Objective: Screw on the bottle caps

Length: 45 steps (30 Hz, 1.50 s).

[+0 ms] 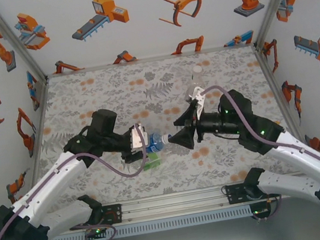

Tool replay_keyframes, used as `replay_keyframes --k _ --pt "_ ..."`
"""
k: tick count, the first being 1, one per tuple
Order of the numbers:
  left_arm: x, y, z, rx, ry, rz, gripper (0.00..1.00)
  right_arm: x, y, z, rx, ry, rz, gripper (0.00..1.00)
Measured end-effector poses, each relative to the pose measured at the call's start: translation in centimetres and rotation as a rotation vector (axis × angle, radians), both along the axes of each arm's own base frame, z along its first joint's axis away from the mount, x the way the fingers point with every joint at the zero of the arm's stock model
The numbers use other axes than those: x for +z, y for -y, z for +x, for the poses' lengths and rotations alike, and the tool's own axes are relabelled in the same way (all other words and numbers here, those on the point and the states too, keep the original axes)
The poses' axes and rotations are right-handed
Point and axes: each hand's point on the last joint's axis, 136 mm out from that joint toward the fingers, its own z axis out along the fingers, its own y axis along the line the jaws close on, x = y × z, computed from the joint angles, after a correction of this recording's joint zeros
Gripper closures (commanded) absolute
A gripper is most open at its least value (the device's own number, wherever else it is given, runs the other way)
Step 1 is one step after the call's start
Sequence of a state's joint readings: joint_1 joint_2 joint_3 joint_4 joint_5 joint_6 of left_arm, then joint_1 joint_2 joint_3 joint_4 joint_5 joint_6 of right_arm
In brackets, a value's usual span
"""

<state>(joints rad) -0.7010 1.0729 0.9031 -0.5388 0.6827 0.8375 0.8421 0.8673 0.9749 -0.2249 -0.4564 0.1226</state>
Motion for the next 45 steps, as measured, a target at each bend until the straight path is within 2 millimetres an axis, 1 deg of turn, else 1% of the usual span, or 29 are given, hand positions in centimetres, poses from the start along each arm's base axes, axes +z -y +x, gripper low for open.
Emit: replay_keyframes --k 2,7,8,12,16,20,24,25,26,27,29,32,35,38,40,42,45 --pt "0.7 0.2 -0.4 -0.012 -0.023 -0.016 1.0 -0.1 -0.2 -1.1 0.083 0.102 -0.029 0.4" --pt "1.9 0.3 -1.6 -0.049 -0.096 -0.037 1.0 -0.9 -0.6 -3.0 0.248 0.261 -0.088 0.4" --pt "2.0 0.4 -1.7 -0.054 -0.11 -0.038 1.0 -0.9 -0.7 -3.3 0.272 0.288 -0.092 0.4" --pt "2.1 0.2 -2.6 -0.07 -0.162 -0.036 1.0 -1.2 -1.1 -3.9 0.349 0.367 -0.105 0.47" --pt "2.0 0.1 -2.9 -0.07 -0.195 -0.03 1.0 -1.6 -1.6 -4.1 0.397 0.391 -0.11 0.53" --pt "1.9 0.0 -3.2 -0.072 -0.214 -0.028 1.0 -2.0 -1.9 -4.2 0.422 0.397 -0.112 0.64" --pt "1.9 0.0 -3.6 -0.079 -0.227 -0.021 1.0 -2.0 -1.9 -4.3 0.43 0.409 -0.112 0.83" --pt "1.9 -0.1 -3.6 -0.079 -0.23 -0.019 1.0 -2.0 -1.9 -4.3 0.429 0.41 -0.111 0.86" --pt "1.9 -0.1 -3.6 -0.079 -0.231 -0.018 1.0 -1.9 -1.9 -4.2 0.426 0.409 -0.111 0.86" --pt "1.9 -0.1 -3.6 -0.078 -0.231 -0.018 1.0 -1.9 -1.9 -4.2 0.421 0.4 -0.109 0.89" --pt "2.0 -0.1 -3.6 -0.078 -0.229 -0.018 1.0 -1.8 -1.9 -3.9 0.396 0.361 -0.102 0.99" --pt "1.9 -0.1 -3.2 -0.061 -0.213 -0.007 1.0 -2.0 -2.1 -3.1 0.324 0.242 -0.085 1.0" --pt "1.3 -0.3 -2.4 -0.029 -0.182 0.017 1.0 -2.7 -2.2 -1.4 0.191 0.025 -0.06 1.0" --pt "0.6 -0.4 -1.4 0.005 -0.13 0.027 1.0 -3.9 -2.1 0.7 0.017 -0.249 -0.032 1.0" --pt "-0.1 -0.4 -0.6 0.033 -0.094 0.036 1.0 -5.2 -1.8 2.2 -0.13 -0.481 -0.003 1.0" --pt "-0.7 -0.4 0.0 0.053 -0.064 0.046 1.0 -6.7 -1.4 3.3 -0.263 -0.692 0.03 1.0" --pt "-1.7 -0.6 0.7 0.079 -0.035 0.062 1.0 -8.9 -0.7 4.2 -0.414 -0.935 0.099 1.0"
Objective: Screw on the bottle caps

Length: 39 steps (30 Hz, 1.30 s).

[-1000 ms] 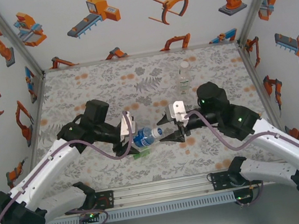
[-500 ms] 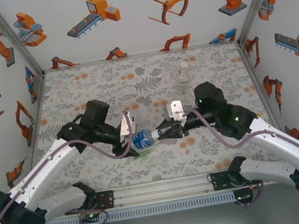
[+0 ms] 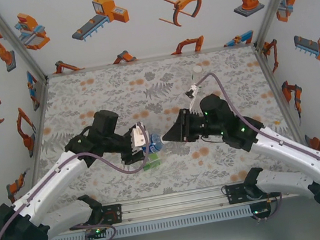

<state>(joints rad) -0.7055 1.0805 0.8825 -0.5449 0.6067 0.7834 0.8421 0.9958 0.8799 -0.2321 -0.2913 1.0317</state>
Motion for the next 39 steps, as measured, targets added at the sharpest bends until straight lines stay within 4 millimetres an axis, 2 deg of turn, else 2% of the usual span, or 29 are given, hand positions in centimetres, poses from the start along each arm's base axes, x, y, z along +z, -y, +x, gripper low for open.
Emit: replay_keyframes --k 3,5,8,9,13,17,20,22,29,33,39 --pt "-0.9 -0.2 0.5 0.022 0.015 0.019 1.0 -1.9 0.4 0.6 -0.117 -0.161 0.039 1.0" --pt "-1.3 -0.3 0.7 0.032 0.024 0.025 1.0 -2.4 0.4 0.9 -0.156 -0.211 0.045 0.98" --pt "-1.3 -0.3 1.0 0.043 0.037 0.027 1.0 -2.5 0.4 1.3 -0.181 -0.233 0.036 0.82" --pt "-1.2 -0.2 1.2 0.045 0.044 0.023 1.0 -2.2 0.4 1.4 -0.182 -0.226 0.03 0.74" --pt "-0.5 0.2 1.5 0.037 0.068 -0.01 1.0 -0.5 0.4 1.7 -0.147 -0.134 -0.011 0.54" --pt "0.2 0.6 1.2 0.016 0.067 -0.038 1.0 1.9 0.1 1.5 -0.045 0.051 -0.054 0.49" --pt "0.6 0.8 0.7 -0.009 0.049 -0.055 1.0 3.5 0.1 0.8 0.06 0.227 -0.088 0.43" --pt "0.8 0.8 0.2 -0.029 0.028 -0.06 1.0 4.7 0.1 0.1 0.131 0.348 -0.103 0.42" --pt "2.8 1.2 -1.7 -0.106 -0.051 -0.096 1.0 8.9 0.0 -4.1 0.454 0.844 -0.11 0.43" --pt "3.7 1.1 -2.8 -0.141 -0.097 -0.11 1.0 9.6 -0.2 -6.7 0.629 1.074 -0.085 0.43" --pt "4.0 0.9 -4.1 -0.174 -0.158 -0.118 1.0 9.5 -0.5 -8.3 0.755 1.217 -0.053 0.48"
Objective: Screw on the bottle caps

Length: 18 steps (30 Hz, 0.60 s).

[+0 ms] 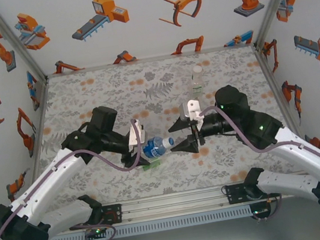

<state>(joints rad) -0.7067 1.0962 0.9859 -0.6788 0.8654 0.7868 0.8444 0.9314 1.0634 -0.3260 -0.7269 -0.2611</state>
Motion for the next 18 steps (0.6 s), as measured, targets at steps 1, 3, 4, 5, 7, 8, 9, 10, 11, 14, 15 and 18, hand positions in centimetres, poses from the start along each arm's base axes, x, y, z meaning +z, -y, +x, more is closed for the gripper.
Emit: replay_keyframes --k 1,3,4,5,7,8,9,10,11,14,15,18 --pt "0.01 -0.04 -0.12 -0.003 -0.005 0.0 1.0 -0.08 -0.11 -0.15 0.015 0.007 -0.001 0.49" --pt "0.15 -0.13 -0.33 -0.007 -0.01 -0.003 1.0 -0.26 -0.31 -0.34 0.034 0.016 -0.004 0.53" --pt "0.22 -0.17 -0.44 -0.009 -0.012 -0.004 1.0 -0.33 -0.4 -0.45 0.041 0.019 -0.004 0.54" --pt "0.32 -0.21 -0.54 -0.011 -0.012 -0.007 1.0 -0.38 -0.46 -0.57 0.048 0.021 -0.005 0.56" --pt "0.4 -0.26 -0.63 -0.012 -0.015 -0.007 1.0 -0.32 -0.55 -0.74 0.058 0.03 0.0 0.59" --pt "0.46 -0.26 -0.63 -0.012 -0.014 -0.007 1.0 -0.28 -0.59 -0.76 0.061 0.034 0.004 0.59" --pt "0.49 -0.27 -0.64 -0.012 -0.015 -0.007 1.0 -0.27 -0.61 -0.77 0.063 0.036 0.006 0.6" --pt "0.5 -0.29 -0.67 -0.012 -0.016 -0.006 1.0 -0.27 -0.63 -0.77 0.064 0.037 0.008 0.6" --pt "0.52 -0.29 -0.69 -0.013 -0.017 -0.006 1.0 -0.32 -0.64 -0.78 0.065 0.037 0.008 0.59" --pt "0.5 -0.32 -0.74 -0.014 -0.02 -0.005 1.0 -0.54 -0.69 -0.75 0.065 0.035 0.006 0.57" --pt "0.49 -0.33 -0.75 -0.014 -0.021 -0.004 1.0 -0.57 -0.7 -0.74 0.065 0.035 0.006 0.57" --pt "0.5 -0.32 -0.75 -0.014 -0.021 -0.005 1.0 -0.6 -0.74 -0.81 0.068 0.035 0.005 0.58"
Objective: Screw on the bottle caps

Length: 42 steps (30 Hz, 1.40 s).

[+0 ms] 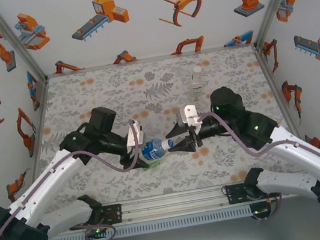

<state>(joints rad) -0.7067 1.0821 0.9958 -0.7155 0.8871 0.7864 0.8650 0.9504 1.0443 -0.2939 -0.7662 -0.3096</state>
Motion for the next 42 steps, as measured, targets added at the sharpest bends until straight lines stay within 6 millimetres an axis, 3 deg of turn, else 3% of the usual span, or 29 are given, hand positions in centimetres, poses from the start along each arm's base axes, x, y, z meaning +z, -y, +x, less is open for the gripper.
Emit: replay_keyframes --k 9,13,17,20,24,27,34,38,42 --pt "0.1 0.0 0.0 0.0 0.001 -0.001 1.0 -0.4 -0.2 0.3 -0.01 0.002 -0.005 0.61" --pt "0.0 0.0 0.0 0.002 -0.002 0.001 1.0 -0.5 -0.2 0.5 -0.018 0.001 -0.009 0.75" --pt "0.0 0.0 0.0 0.002 -0.004 0.002 1.0 -0.5 -0.2 0.5 -0.026 -0.013 -0.011 1.0" --pt "0.0 -0.1 0.1 0.008 -0.001 0.007 1.0 -0.7 -0.3 1.1 -0.073 -0.082 -0.013 1.0" --pt "-0.6 -0.2 0.9 0.044 0.026 0.037 1.0 -1.7 -0.3 3.1 -0.239 -0.318 -0.008 1.0" --pt "-1.4 -0.2 1.9 0.082 0.062 0.056 1.0 -3.2 0.2 5.3 -0.431 -0.601 0.004 1.0" --pt "-4.0 -0.7 3.6 0.157 0.117 0.126 1.0 -8.8 1.5 8.4 -0.802 -1.278 0.102 1.0" --pt "-4.6 -0.8 4.4 0.185 0.14 0.152 1.0 -10.5 2.1 9.1 -0.906 -1.484 0.171 1.0" --pt "-4.7 -0.8 5.3 0.215 0.181 0.153 1.0 -10.9 2.3 9.8 -0.958 -1.554 0.208 1.0"
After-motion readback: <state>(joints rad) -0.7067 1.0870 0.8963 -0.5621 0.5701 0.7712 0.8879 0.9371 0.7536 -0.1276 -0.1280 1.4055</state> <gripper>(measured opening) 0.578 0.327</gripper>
